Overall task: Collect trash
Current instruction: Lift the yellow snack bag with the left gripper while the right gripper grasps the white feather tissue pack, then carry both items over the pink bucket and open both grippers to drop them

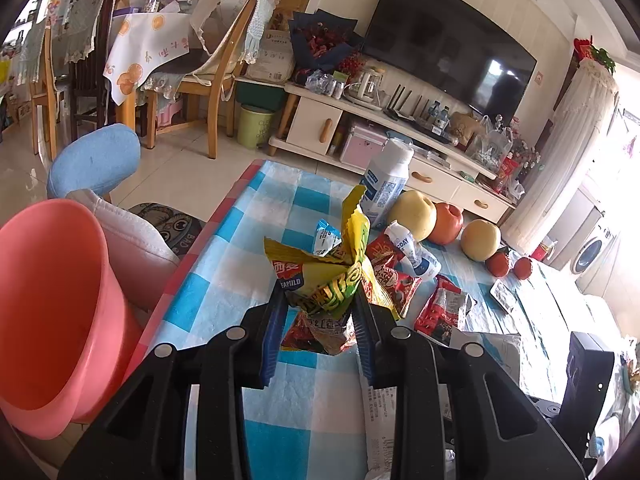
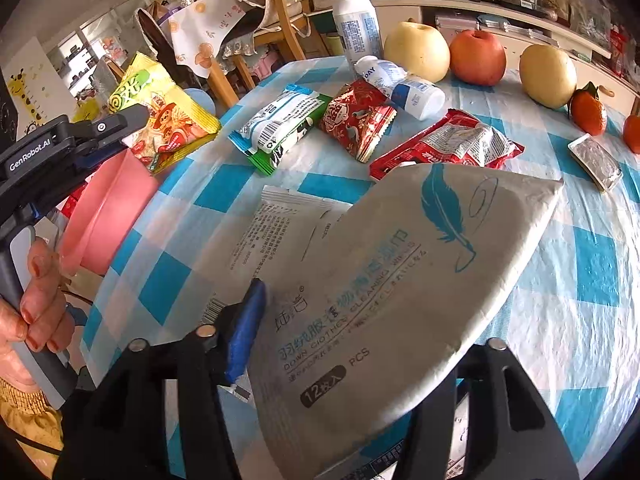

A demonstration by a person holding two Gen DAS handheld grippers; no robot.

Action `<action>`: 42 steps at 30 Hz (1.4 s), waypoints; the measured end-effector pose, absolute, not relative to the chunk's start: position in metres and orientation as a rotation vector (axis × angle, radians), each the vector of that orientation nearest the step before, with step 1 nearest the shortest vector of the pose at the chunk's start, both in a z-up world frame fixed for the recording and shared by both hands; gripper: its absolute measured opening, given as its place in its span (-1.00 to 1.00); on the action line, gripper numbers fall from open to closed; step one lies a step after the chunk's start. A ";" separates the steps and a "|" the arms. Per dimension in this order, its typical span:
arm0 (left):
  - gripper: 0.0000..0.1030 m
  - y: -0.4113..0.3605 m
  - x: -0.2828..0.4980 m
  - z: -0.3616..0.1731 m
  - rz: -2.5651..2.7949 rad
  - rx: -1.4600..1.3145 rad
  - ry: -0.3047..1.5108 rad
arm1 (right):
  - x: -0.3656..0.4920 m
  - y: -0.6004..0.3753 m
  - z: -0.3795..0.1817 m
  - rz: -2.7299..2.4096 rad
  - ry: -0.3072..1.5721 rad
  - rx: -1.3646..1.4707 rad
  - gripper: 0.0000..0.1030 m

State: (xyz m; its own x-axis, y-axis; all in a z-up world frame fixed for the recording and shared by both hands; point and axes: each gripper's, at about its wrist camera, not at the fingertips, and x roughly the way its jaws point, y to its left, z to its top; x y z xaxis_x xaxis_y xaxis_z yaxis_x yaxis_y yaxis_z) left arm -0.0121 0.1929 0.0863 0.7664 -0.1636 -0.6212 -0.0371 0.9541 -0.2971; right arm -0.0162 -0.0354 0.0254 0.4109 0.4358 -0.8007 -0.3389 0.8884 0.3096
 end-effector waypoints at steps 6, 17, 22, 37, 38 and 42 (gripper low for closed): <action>-0.35 0.198 -0.012 0.085 -0.062 -0.324 0.700 | -0.006 -0.054 0.021 0.450 1.070 0.249 0.38; -0.35 0.202 -0.013 0.083 -0.064 -0.322 0.706 | 0.018 -0.046 0.022 0.286 1.095 0.152 0.57; -0.35 0.200 -0.012 0.084 -0.064 -0.316 0.704 | 0.014 -0.047 0.022 0.284 1.054 0.133 0.15; -0.35 0.211 -0.020 0.089 -0.053 -0.337 0.685 | -0.018 -0.026 0.077 0.358 0.832 0.040 -0.78; -0.35 0.213 -0.021 0.090 -0.050 -0.343 0.681 | -0.020 -0.022 0.081 0.371 0.820 0.034 -0.78; -0.35 0.226 -0.029 0.095 -0.030 -0.371 0.664 | -0.026 -0.003 0.101 0.429 0.787 0.020 -0.79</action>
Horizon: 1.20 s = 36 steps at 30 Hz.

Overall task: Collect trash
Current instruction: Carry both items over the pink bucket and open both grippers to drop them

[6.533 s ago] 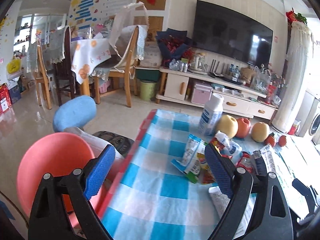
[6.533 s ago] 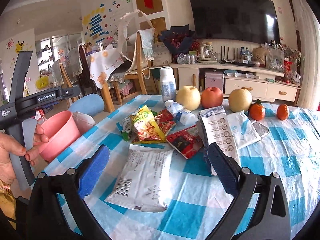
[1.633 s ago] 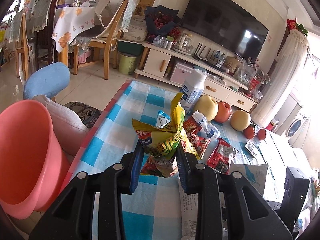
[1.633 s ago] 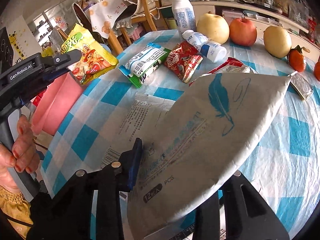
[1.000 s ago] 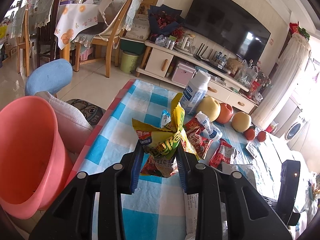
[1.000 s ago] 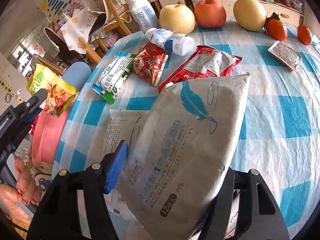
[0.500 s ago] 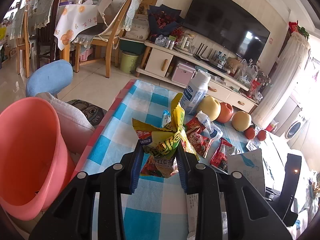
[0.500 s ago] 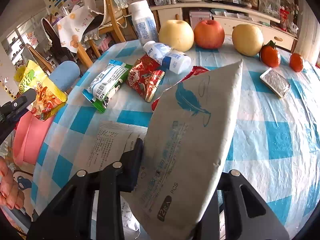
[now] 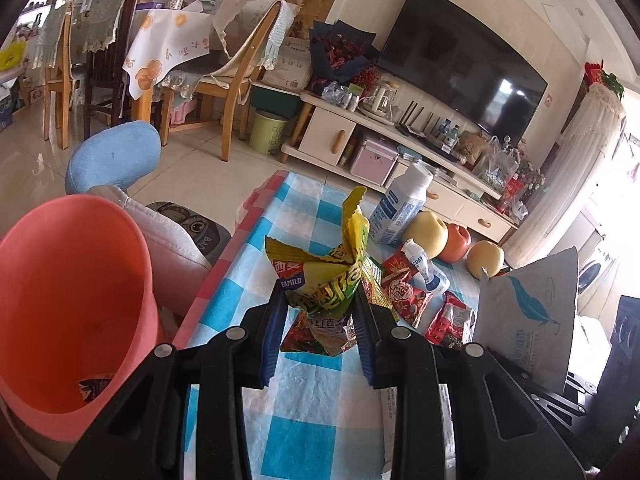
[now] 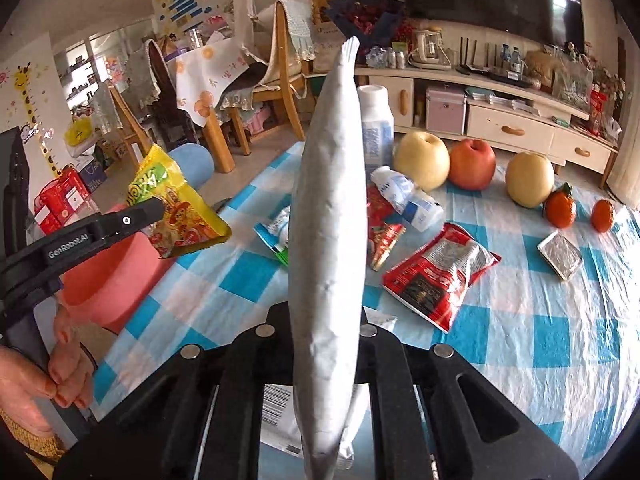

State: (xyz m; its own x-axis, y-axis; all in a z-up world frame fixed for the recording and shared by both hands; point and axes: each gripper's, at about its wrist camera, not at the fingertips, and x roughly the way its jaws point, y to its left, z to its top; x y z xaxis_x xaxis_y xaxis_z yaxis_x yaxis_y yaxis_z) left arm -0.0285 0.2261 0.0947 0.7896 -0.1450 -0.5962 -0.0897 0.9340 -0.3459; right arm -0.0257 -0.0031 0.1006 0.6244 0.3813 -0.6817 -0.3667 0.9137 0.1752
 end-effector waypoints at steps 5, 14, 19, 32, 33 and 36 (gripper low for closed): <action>-0.35 0.259 -0.043 0.105 0.022 -0.423 0.616 | -0.029 0.034 0.127 0.535 0.755 0.013 -0.78; -0.35 0.346 -0.073 0.111 0.274 -0.516 0.563 | -0.034 0.137 0.160 0.748 0.735 -0.020 -0.78; -0.35 0.388 -0.084 0.102 0.417 -0.538 0.600 | -0.034 0.200 0.159 0.843 0.760 -0.037 -0.78; 0.55 0.432 -0.090 0.090 0.613 -0.563 0.602 | -0.030 0.275 0.113 0.893 0.847 -0.042 0.26; 0.63 0.430 -0.089 0.091 0.613 -0.550 0.597 | -0.031 0.271 0.113 0.882 0.844 -0.036 0.30; 0.69 0.422 -0.086 0.095 0.603 -0.513 0.596 | -0.036 0.252 0.112 0.821 0.825 -0.037 0.56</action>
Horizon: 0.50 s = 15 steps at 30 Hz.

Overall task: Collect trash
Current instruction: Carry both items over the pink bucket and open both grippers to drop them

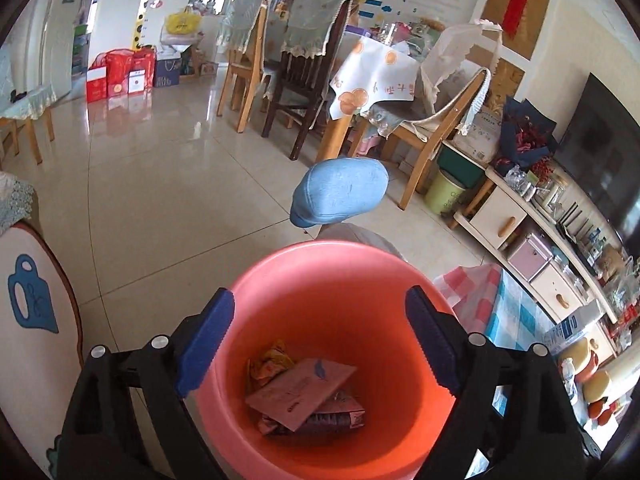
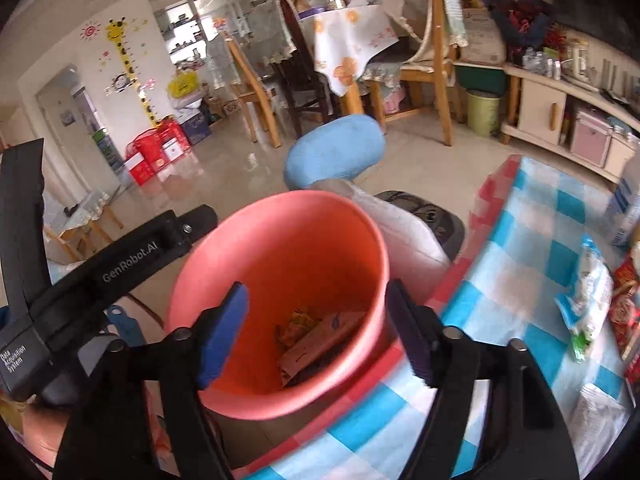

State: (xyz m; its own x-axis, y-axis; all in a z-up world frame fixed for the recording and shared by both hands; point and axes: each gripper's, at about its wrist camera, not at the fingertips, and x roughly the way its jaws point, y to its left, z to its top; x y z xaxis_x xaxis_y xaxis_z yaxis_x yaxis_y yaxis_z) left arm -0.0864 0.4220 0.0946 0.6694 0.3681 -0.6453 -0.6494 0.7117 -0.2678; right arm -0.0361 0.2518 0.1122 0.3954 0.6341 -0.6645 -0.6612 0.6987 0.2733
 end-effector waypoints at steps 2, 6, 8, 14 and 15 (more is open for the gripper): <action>0.73 0.413 -0.085 0.098 0.592 -0.485 0.592 | -0.040 0.239 0.114 0.786 0.809 -0.042 0.60; 0.75 0.393 -0.078 0.105 0.564 -0.425 0.585 | -0.044 0.211 0.116 0.705 0.776 -0.065 0.71; 0.76 0.382 -0.075 0.107 0.544 -0.405 0.585 | -0.046 0.197 0.119 0.672 0.752 -0.078 0.74; 0.77 0.350 -0.065 0.112 0.504 -0.339 0.584 | -0.048 0.157 0.123 0.596 0.698 -0.092 0.81; 0.77 0.345 -0.064 0.113 0.498 -0.324 0.583 | -0.047 0.152 0.122 0.588 0.693 -0.092 0.81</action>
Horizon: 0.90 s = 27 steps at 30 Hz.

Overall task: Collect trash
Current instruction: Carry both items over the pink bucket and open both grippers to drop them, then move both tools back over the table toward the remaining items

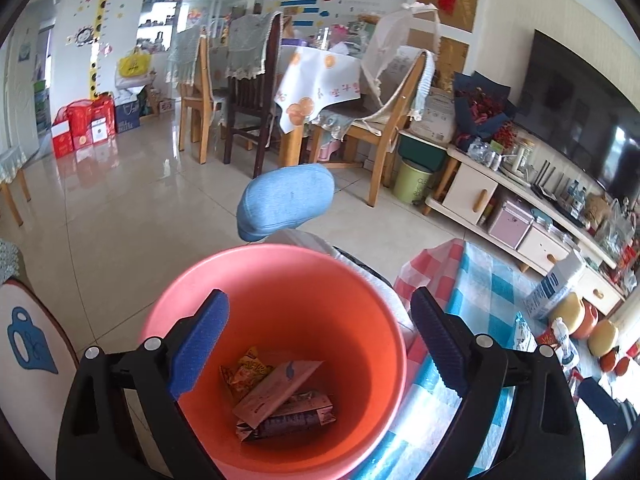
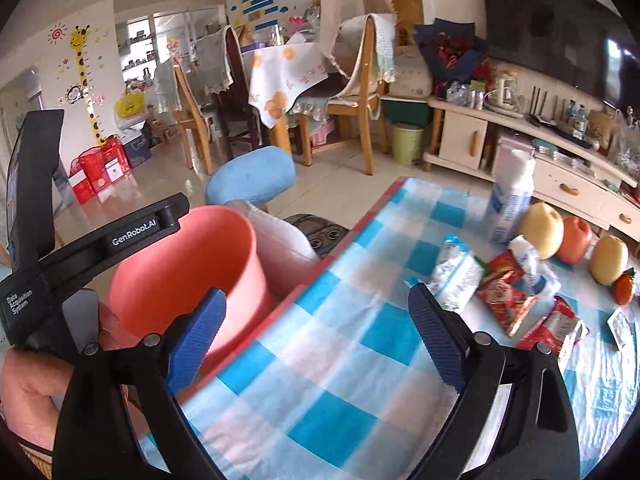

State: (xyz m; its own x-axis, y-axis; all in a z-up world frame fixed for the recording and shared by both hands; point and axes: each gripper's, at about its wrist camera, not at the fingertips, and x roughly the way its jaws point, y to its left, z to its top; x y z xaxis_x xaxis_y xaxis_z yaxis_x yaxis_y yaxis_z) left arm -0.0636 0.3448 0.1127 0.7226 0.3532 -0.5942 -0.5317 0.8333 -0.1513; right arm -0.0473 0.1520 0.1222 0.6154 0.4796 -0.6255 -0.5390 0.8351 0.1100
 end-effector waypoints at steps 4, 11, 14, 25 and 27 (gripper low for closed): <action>0.78 0.322 -0.056 0.114 0.468 -0.268 0.595 | -0.048 0.131 0.121 0.556 0.680 -0.089 0.82; 0.78 0.288 -0.045 0.117 0.415 -0.202 0.598 | -0.049 0.096 0.117 0.514 0.677 -0.068 0.82; 0.78 0.275 -0.040 0.117 0.401 -0.174 0.607 | -0.050 0.082 0.115 0.500 0.672 -0.064 0.82; 0.78 0.227 -0.033 0.114 0.327 -0.071 0.619 | -0.059 0.037 0.109 0.448 0.649 -0.082 0.82; 0.78 0.217 -0.031 0.114 0.314 -0.042 0.621 | -0.060 0.029 0.108 0.433 0.645 -0.093 0.82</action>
